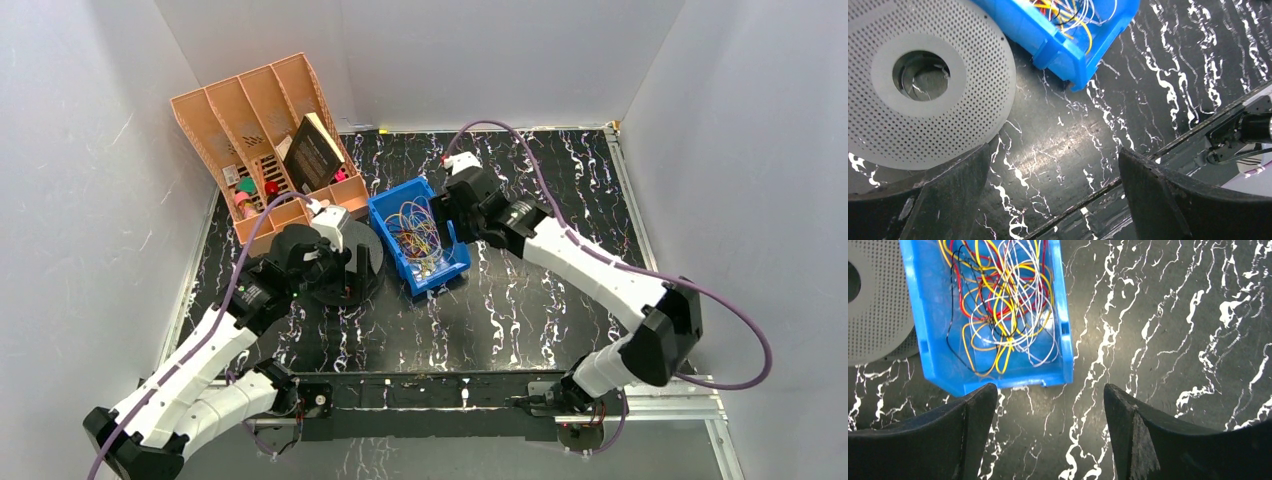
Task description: Wrap the cables
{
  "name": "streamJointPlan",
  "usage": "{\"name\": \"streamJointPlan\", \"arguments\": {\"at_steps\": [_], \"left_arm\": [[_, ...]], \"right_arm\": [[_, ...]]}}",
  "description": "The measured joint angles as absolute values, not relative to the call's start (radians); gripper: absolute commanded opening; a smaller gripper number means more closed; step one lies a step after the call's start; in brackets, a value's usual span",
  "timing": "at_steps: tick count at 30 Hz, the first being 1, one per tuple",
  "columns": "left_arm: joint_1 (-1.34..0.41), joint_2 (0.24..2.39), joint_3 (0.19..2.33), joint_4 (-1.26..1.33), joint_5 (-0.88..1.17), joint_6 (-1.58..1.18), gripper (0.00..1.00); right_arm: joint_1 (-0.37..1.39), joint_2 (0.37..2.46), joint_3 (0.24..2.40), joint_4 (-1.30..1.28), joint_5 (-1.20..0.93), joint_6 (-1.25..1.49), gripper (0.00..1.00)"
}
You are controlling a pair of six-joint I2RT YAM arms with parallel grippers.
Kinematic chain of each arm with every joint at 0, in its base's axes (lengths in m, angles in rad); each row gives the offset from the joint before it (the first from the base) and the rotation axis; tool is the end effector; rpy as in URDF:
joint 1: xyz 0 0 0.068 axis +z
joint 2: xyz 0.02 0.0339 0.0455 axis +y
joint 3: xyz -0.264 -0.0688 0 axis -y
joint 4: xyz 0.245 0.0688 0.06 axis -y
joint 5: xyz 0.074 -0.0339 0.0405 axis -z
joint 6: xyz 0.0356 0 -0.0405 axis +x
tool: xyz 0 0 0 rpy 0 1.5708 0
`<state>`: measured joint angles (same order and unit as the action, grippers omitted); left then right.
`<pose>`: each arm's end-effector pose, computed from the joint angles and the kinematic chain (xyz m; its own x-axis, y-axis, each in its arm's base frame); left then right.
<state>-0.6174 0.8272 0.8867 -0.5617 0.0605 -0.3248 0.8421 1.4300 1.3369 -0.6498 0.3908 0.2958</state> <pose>0.1441 -0.1050 0.3296 -0.5702 0.0142 -0.8214 0.4633 0.8312 -0.3073 0.2174 0.2231 0.3395 -0.5775 -0.2422 -0.7796 -0.3498 0.9363 -0.0318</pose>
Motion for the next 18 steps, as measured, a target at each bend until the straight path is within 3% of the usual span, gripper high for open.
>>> {"name": "streamJointPlan", "arguments": {"at_steps": [8,18], "left_arm": [[-0.617,0.817,0.784,-0.512,0.060,-0.334,0.98],[-0.617,0.776,0.767,-0.493,0.045,-0.332,0.98]], "right_arm": [[0.709,1.607,1.433,-0.610,0.247,0.266,0.67],[0.648,1.812,1.525,-0.592,0.123,0.260,0.62]]}}
